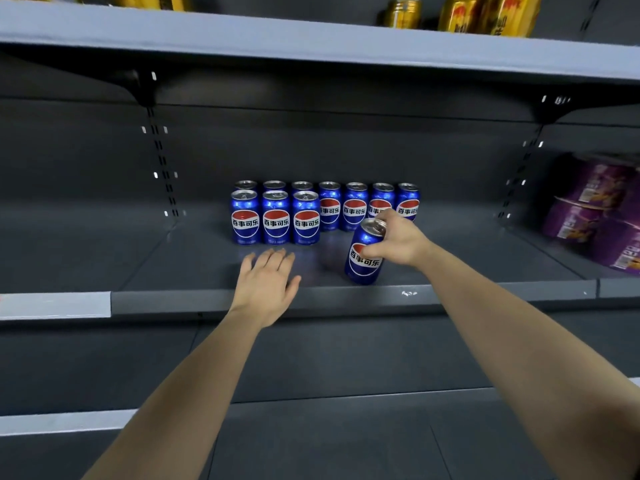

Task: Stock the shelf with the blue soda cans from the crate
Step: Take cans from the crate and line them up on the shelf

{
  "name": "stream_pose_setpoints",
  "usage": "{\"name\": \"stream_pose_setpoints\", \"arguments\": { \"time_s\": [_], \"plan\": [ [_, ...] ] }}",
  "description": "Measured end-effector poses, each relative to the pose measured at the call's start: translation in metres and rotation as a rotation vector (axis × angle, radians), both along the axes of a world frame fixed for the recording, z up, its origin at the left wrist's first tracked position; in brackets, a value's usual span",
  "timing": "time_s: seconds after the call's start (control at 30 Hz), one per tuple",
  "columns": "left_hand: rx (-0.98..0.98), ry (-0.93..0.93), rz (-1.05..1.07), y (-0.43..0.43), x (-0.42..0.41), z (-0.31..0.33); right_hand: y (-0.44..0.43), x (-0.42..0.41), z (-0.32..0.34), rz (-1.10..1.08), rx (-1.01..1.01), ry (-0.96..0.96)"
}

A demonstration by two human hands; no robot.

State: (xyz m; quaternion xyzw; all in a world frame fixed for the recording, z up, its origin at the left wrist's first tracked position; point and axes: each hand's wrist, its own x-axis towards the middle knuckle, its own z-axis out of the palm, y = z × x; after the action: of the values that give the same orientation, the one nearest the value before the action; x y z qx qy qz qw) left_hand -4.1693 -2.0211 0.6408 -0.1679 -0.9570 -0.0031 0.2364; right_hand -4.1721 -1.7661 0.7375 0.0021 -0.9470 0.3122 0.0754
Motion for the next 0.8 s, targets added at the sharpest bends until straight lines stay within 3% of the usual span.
{"name": "stream_pose_setpoints", "arguments": {
  "time_s": [0.43,0.63,0.8],
  "plan": [
    [0.058,0.0,-0.052,-0.005,-0.037,0.003,-0.007,-0.053,-0.013,0.017,-0.053,0.075],
    [0.056,0.03,-0.076,-0.008,-0.045,0.002,-0.018,-0.07,-0.024,-0.047,-0.253,0.105],
    [0.133,0.081,-0.065,-0.009,-0.044,-0.002,-0.024,-0.086,-0.026,-0.043,-0.214,0.112]
  ]
}}
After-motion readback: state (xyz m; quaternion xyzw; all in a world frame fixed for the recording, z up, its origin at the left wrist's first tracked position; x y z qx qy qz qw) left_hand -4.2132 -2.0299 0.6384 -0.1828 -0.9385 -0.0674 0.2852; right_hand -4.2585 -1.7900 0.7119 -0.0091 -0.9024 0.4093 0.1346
